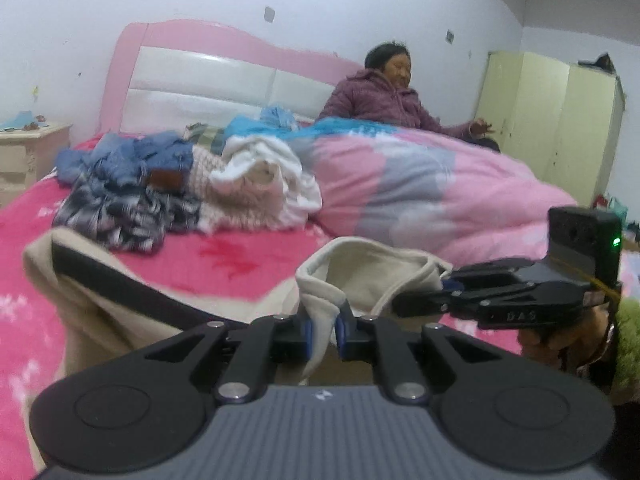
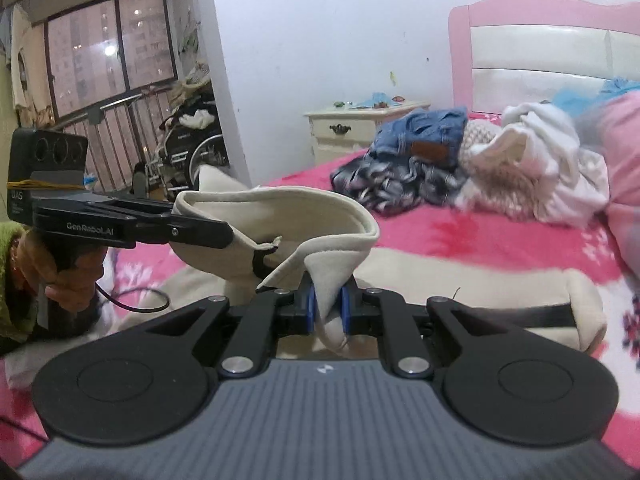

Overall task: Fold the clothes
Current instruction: 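Lift the collar with both tools and fold it toward the hem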

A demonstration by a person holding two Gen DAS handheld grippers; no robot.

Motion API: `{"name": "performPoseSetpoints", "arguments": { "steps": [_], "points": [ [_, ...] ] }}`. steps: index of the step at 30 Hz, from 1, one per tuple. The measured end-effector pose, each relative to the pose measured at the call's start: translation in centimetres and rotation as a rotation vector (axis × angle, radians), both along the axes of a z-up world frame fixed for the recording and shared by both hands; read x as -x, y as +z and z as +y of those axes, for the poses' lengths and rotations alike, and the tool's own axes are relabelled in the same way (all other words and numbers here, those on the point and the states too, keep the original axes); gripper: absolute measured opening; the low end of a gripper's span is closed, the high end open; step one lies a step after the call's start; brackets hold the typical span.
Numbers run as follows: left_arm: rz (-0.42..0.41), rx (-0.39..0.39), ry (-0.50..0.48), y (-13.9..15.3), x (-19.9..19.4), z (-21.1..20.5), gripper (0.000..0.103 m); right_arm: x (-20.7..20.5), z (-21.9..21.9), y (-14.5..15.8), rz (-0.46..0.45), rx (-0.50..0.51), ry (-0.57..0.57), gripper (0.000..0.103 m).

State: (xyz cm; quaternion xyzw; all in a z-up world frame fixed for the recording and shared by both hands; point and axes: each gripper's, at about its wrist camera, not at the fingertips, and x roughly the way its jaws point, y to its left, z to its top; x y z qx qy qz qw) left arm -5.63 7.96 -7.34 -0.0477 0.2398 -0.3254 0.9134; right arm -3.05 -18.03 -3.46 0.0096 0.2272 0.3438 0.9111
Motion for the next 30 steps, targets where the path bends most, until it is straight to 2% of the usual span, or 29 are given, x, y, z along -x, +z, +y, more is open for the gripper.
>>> {"name": "performPoseSetpoints", "arguments": {
  "steps": [2, 3, 5, 7, 9, 12, 14, 15, 16, 18, 23, 25, 27, 30],
  "points": [
    [0.045, -0.006, 0.005, -1.2, 1.3, 0.1, 0.016, 1.8, 0.4, -0.7, -0.015, 0.033, 0.000, 0.011],
    [0.068, -0.028, 0.011, -1.8, 1.7, 0.0, 0.022, 2.5, 0.7, -1.1, -0.017, 0.057, -0.001, 0.011],
    [0.113, -0.069, 0.024, -3.0, 2.5, -0.2, 0.029, 3.5, 1.9, -2.5, -0.020, 0.153, -0.004, 0.012],
    [0.153, -0.076, 0.047, -3.9, 3.1, 0.0, 0.036, 4.1, 2.7, -3.5, -0.024, 0.227, -0.006, 0.015],
    [0.184, -0.061, 0.072, -4.3, 4.1, 0.5, 0.053, 4.7, 3.3, -3.8, -0.034, 0.285, -0.007, 0.017],
    [0.220, -0.018, 0.119, -4.3, 5.6, 1.8, 0.069, 5.5, 3.3, -2.9, -0.033, 0.305, 0.003, 0.029],
    [0.255, 0.036, 0.169, -4.1, 6.4, 3.0, 0.070, 6.2, 2.6, -2.1, 0.013, 0.266, 0.017, 0.037],
    [0.274, 0.071, 0.200, -4.1, 6.7, 3.7, 0.072, 6.7, 2.2, -1.8, 0.042, 0.241, 0.012, 0.046],
    [0.301, 0.116, 0.235, -4.2, 6.8, 4.5, 0.073, 7.0, 1.6, -1.6, 0.073, 0.206, 0.005, 0.050],
    [0.355, 0.206, 0.308, -4.4, 6.8, 6.0, 0.072, 7.2, 0.2, -1.5, 0.158, 0.101, -0.017, 0.051],
    [0.560, 0.507, 0.448, -6.2, 5.0, 9.3, 0.069, 4.9, -5.3, -3.5, 0.527, -0.422, -0.214, 0.057],
    [0.609, 0.584, 0.478, -6.9, 4.4, 10.0, 0.069, 3.7, -6.7, -5.1, 0.662, -0.601, -0.294, 0.057],
    [0.616, 0.605, 0.480, -7.2, 4.1, 10.0, 0.069, 2.9, -7.4, -6.6, 0.771, -0.724, -0.354, 0.057],
    [0.651, 0.578, 0.464, -7.4, 3.4, 9.2, 0.067, 2.0, -6.9, -7.9, 0.856, -0.787, -0.405, 0.057]
  ]
}}
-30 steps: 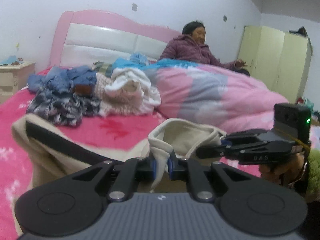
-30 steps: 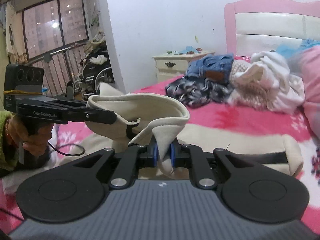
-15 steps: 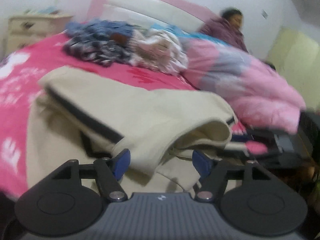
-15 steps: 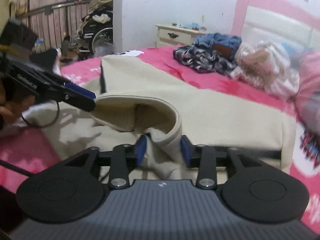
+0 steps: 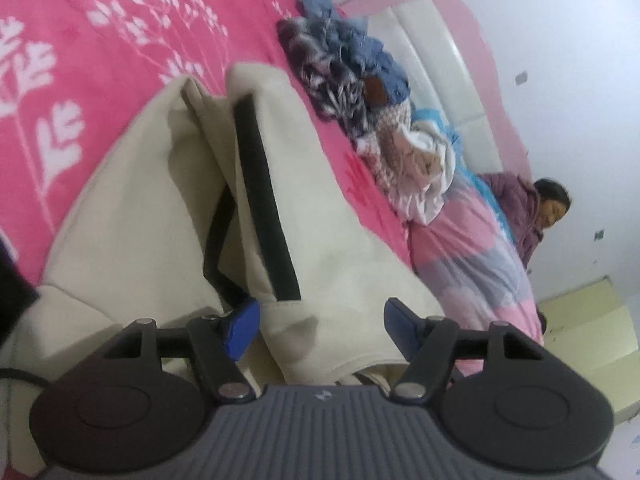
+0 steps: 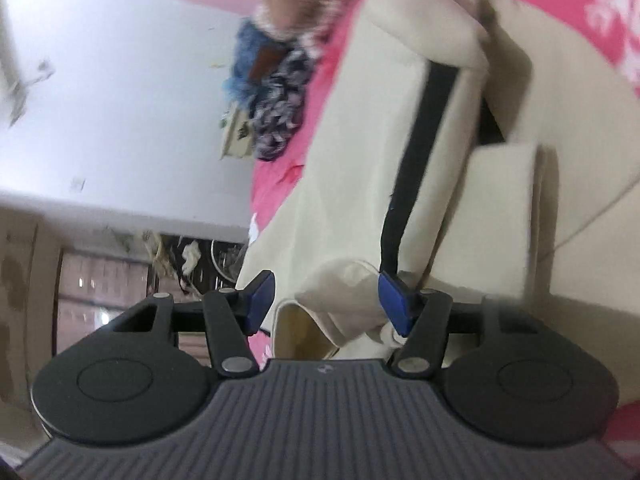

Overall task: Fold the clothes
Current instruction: 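Lift the collar with both tools and fold it toward the hem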

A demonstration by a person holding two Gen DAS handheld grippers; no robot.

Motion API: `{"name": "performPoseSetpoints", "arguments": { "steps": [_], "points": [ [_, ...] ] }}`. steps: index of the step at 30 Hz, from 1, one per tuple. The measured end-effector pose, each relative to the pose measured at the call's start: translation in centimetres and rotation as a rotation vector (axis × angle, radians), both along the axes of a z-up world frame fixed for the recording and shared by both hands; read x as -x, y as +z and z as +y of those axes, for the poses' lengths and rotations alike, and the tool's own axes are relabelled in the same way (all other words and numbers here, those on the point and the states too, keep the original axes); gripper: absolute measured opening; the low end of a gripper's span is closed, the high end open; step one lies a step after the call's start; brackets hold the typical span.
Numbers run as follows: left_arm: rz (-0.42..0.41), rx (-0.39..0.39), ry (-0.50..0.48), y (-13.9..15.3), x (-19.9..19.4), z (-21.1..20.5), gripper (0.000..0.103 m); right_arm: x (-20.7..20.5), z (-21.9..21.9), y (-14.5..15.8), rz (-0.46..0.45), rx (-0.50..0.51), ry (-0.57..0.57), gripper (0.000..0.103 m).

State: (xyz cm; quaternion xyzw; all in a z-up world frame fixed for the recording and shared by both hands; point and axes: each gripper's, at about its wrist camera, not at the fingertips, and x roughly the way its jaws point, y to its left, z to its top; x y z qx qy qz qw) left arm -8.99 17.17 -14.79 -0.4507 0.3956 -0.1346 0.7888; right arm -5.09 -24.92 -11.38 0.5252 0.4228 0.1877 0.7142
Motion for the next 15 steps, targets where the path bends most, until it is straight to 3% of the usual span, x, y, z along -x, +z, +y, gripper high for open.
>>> {"name": "performPoseSetpoints", "arguments": {
  "steps": [5, 8, 13, 15],
  "points": [
    [0.100, 0.020, -0.015, -1.4, -0.7, -0.4, 0.054, -0.1, 0.3, -0.9, 0.115, -0.062, -0.070, 0.057],
    [0.123, 0.065, -0.008, -2.1, -0.6, -0.2, 0.054, 0.8, -0.2, -0.8, 0.175, -0.087, -0.115, 0.057],
    [0.140, 0.055, -0.029, -2.4, -1.3, -0.7, 0.051, 1.2, -0.1, -1.8, 0.253, -0.125, -0.147, 0.058],
    [0.153, 0.021, -0.035, -2.4, -1.7, -1.2, 0.040, 0.7, 0.3, -2.2, 0.273, -0.123, -0.147, 0.059]
  ]
}}
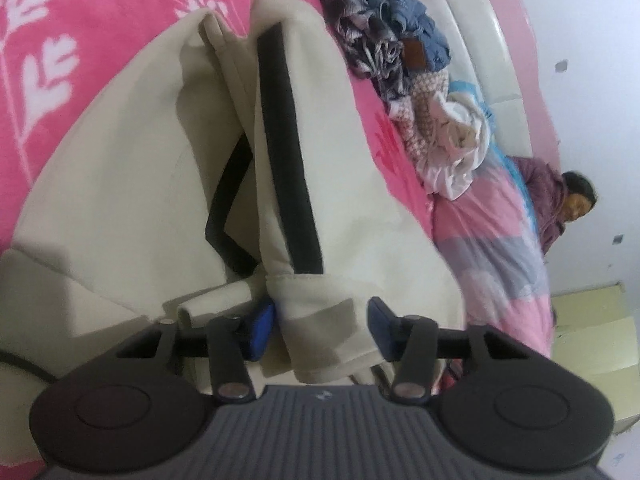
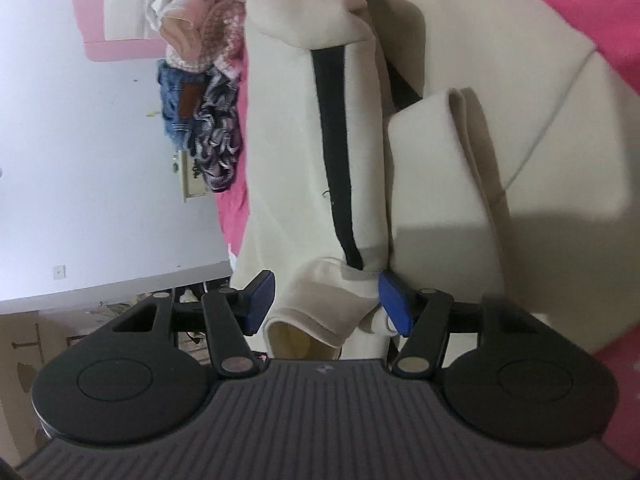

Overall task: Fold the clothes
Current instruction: 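Lift the collar with both tools and fold it toward the hem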

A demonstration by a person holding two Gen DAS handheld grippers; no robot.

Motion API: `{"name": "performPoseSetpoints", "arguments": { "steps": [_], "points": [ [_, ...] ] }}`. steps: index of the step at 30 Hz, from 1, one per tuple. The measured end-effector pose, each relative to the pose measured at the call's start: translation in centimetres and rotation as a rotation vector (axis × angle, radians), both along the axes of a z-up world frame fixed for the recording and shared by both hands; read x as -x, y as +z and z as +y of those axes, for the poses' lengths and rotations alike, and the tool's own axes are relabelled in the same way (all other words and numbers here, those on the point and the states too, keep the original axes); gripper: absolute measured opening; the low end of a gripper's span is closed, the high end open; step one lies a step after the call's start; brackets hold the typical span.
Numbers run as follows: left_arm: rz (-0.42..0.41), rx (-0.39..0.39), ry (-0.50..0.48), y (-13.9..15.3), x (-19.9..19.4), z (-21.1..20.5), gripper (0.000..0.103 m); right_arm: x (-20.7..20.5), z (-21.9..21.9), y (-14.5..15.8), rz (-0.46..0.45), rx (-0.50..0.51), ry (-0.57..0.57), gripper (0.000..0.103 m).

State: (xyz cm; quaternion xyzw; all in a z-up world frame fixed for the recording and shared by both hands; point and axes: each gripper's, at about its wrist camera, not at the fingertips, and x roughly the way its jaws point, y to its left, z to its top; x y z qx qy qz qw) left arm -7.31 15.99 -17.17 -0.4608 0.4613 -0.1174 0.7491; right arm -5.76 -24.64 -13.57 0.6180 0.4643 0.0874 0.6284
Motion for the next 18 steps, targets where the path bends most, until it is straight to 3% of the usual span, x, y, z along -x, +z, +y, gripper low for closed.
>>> {"name": "performPoseSetpoints", "arguments": {
  "steps": [4, 9, 14, 18],
  "points": [
    [-0.006, -0.064, 0.012, 0.2, -0.1, -0.9, 0.035, -0.7, 0.5, -0.6, 0.036, -0.004, 0.004, 0.058],
    [-0.008, -0.086, 0.002, 0.2, 0.1, -1.2, 0.030, -0.7, 0.6, -0.4, 0.083, 0.002, 0.005, 0.057],
    [0.014, -0.055, -0.009, -0.2, 0.0, -0.8, 0.029, -1.2, 0.8, -0.4, 0.130, -0.007, 0.005, 0.065],
    [-0.033, -0.116, -0.023, 0.4, 0.3, -1.3, 0.020, -1.9, 0.9, -1.9, 0.154, -0.056, -0.011, 0.068]
  ]
}}
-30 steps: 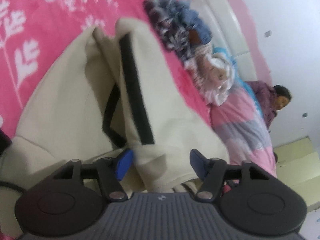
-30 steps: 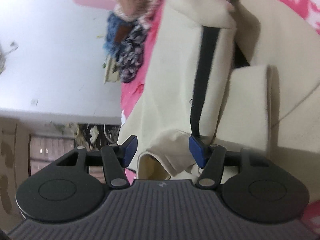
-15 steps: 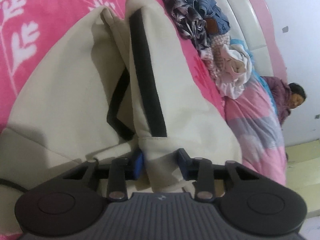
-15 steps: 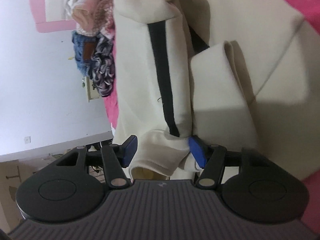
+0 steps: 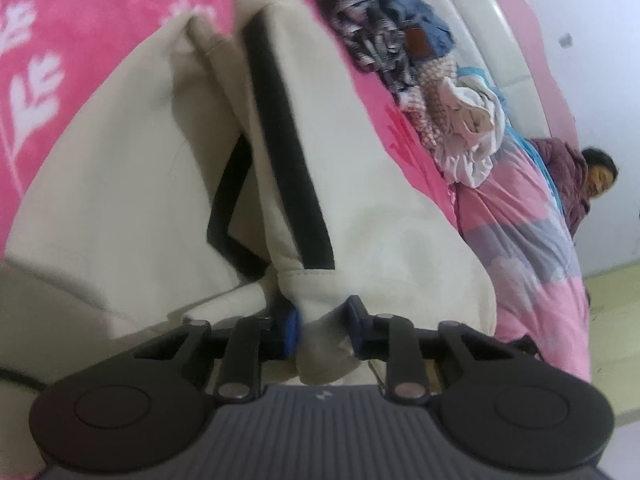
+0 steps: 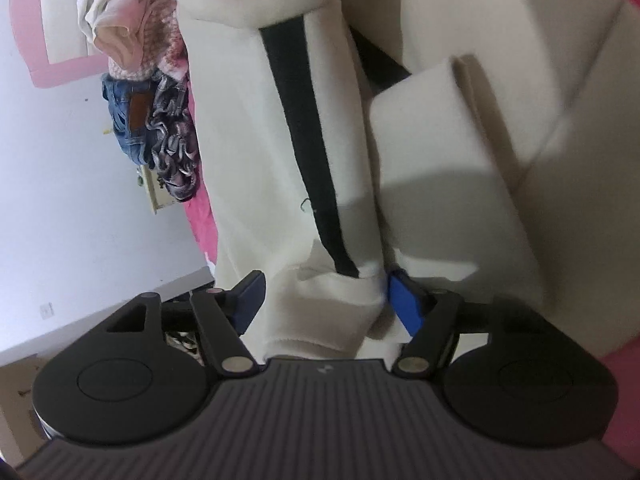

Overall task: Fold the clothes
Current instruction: 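Lift the collar with both tools and fold it toward the hem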

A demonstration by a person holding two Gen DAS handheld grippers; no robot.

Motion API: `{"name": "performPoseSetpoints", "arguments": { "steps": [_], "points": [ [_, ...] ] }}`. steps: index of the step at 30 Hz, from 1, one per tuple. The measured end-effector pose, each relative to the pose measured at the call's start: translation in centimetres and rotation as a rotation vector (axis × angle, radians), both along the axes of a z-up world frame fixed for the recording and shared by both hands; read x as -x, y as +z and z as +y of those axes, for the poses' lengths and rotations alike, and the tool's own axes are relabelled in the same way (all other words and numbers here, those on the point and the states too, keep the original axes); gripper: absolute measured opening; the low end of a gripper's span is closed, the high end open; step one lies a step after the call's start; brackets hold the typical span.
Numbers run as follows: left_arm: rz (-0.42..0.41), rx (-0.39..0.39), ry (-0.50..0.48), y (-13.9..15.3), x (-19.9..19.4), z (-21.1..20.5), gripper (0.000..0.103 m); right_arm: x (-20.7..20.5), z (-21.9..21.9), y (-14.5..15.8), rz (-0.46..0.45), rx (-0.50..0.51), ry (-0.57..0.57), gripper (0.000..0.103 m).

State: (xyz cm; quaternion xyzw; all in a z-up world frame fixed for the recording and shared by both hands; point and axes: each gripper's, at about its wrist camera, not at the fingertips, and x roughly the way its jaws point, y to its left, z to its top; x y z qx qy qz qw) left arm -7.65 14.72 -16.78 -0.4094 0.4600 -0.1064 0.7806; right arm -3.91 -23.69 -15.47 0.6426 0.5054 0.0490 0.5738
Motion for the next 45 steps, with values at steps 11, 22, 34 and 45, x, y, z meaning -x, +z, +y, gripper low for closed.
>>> {"name": "performPoseSetpoints", "arguments": {
  "steps": [11, 22, 34, 45],
  "points": [
    [-0.056, 0.039, -0.023, 1.9, 0.8, 0.4, 0.007, 2.9, -0.6, 1.1, -0.179, 0.126, 0.079, 0.013],
    [-0.067, 0.018, -0.068, 3.7, 4.3, 0.1, 0.007, 4.0, -1.4, 2.3, -0.280, 0.136, 0.190, 0.012],
    [-0.070, 0.072, -0.071, 3.8, 7.8, 1.0, 0.006, 6.9, -1.6, 2.6, -0.287, 0.134, 0.249, 0.012],
    [-0.046, 0.242, -0.049, 4.3, 8.0, 2.1, 0.006, 6.9, -1.9, 5.1, -0.364, 0.108, 0.242, 0.012]
  ]
}}
